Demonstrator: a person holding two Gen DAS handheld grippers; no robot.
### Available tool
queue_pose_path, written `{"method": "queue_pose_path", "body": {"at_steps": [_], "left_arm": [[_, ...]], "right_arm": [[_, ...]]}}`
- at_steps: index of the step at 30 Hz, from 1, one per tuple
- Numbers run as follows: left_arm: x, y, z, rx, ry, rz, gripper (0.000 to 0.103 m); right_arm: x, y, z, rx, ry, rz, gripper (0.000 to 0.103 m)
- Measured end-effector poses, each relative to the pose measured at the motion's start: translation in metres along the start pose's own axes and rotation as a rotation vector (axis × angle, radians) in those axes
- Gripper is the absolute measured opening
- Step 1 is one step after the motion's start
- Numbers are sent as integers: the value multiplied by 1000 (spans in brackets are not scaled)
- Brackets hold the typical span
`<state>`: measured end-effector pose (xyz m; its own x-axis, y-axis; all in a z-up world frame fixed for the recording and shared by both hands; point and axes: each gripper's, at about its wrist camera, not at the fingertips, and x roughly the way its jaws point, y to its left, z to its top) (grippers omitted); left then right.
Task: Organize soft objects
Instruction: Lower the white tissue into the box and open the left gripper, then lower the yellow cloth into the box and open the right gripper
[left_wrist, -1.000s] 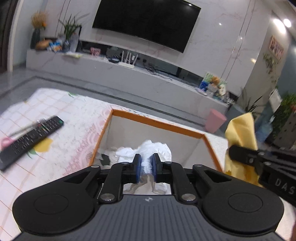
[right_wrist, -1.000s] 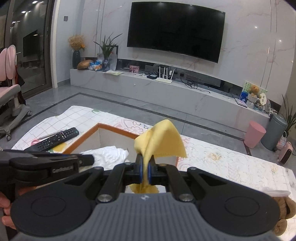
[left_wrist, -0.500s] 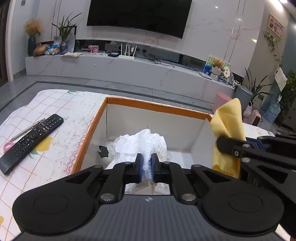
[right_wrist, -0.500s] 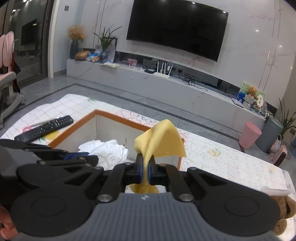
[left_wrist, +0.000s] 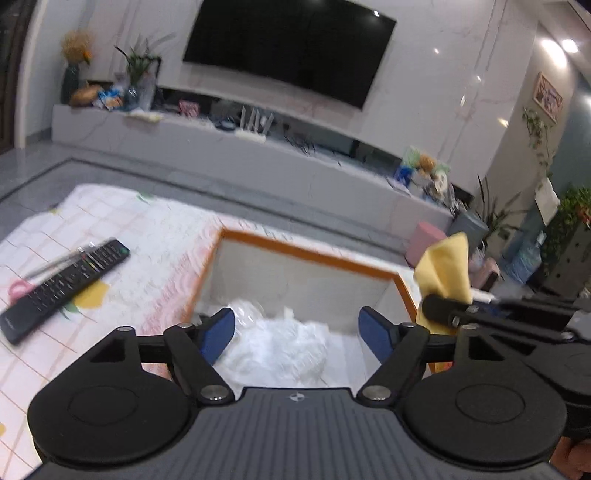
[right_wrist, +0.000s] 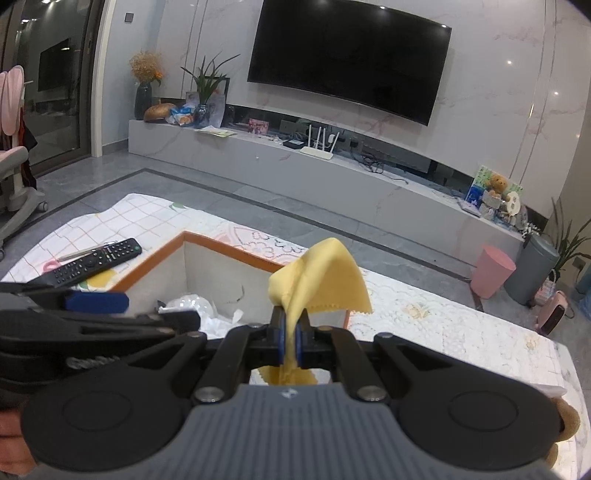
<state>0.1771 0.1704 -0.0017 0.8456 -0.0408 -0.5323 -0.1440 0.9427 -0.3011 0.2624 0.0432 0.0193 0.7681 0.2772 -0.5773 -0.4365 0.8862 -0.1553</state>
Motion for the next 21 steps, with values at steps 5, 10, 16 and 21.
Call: {"method": "queue_pose_path", "body": {"at_steps": [5,10,16,21], "left_arm": [[-4,17,9,-81,-22,21,93],[3,30,6,-95,5,67,93],[7,37,5,-152,9,87,92],[8,28,-2,-26,18,108,92]], "right_arm": [[22,-3,7,28,91,93,3],[77,-16,6,176,295,215,3],[125,-1,2,70,416,163,3],[153,8,-10,-18,482,71,4]]}}
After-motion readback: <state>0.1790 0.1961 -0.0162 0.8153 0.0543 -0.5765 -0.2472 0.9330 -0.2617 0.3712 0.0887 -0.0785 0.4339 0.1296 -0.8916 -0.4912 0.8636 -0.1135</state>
